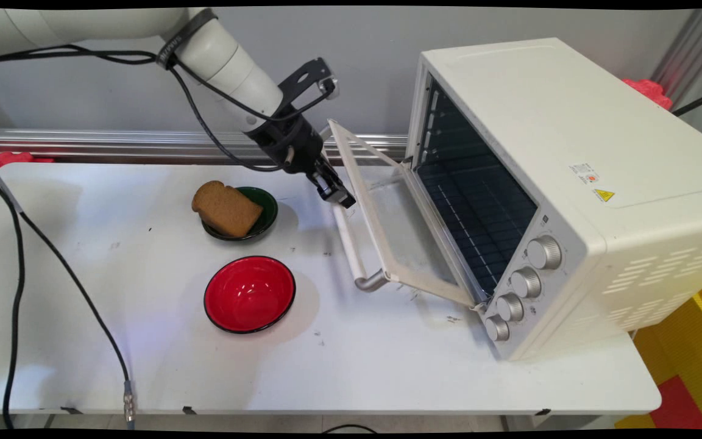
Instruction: Open the oven
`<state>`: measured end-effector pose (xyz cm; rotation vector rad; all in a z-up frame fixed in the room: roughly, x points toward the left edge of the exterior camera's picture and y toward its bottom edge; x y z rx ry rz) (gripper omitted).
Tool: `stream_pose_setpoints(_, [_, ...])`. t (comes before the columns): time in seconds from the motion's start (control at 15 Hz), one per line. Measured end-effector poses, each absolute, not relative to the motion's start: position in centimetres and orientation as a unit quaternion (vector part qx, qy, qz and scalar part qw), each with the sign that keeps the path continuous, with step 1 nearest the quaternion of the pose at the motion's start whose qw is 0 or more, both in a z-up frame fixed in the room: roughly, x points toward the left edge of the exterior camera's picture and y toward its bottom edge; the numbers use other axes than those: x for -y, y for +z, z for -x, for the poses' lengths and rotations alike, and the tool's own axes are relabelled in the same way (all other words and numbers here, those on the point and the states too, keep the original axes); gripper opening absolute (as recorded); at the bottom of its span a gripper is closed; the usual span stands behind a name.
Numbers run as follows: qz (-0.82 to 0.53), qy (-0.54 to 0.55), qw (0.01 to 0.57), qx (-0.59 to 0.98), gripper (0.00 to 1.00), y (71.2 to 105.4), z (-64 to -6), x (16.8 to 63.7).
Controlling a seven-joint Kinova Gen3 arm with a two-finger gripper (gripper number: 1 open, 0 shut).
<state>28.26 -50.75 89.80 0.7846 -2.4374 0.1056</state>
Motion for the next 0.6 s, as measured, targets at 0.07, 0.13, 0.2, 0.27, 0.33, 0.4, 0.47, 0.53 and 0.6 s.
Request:
stream_pose_setpoints(0.07, [-0.293, 0.039, 0.286, 0.912, 0.00, 89.5, -28.4, 50.7])
stream_pose_setpoints(0.13, [-0.292, 0.038, 0.287, 0.912, 0.00, 89.2, -28.5, 50.6])
stream_pose_setpoints(0.2, [-0.291, 0.038, 0.287, 0.912, 0.00, 89.0, -28.6, 50.6])
stream_pose_setpoints(0.27, [-0.291, 0.037, 0.287, 0.912, 0.00, 88.7, -28.7, 50.5])
stream_pose_setpoints(0.33, [-0.291, 0.037, 0.287, 0.912, 0.00, 88.5, -28.9, 50.5])
stream_pose_setpoints(0.4, [-0.291, 0.037, 0.287, 0.912, 0.00, 88.3, -29.1, 50.4])
stream_pose_setpoints(0.47, [-0.291, 0.037, 0.286, 0.912, 0.00, 88.2, -29.2, 50.3])
stream_pose_setpoints(0.53, [-0.291, 0.036, 0.285, 0.913, 0.00, 88.0, -29.4, 50.3])
stream_pose_setpoints(0.6, [-0.291, 0.036, 0.285, 0.913, 0.00, 87.9, -29.5, 50.2])
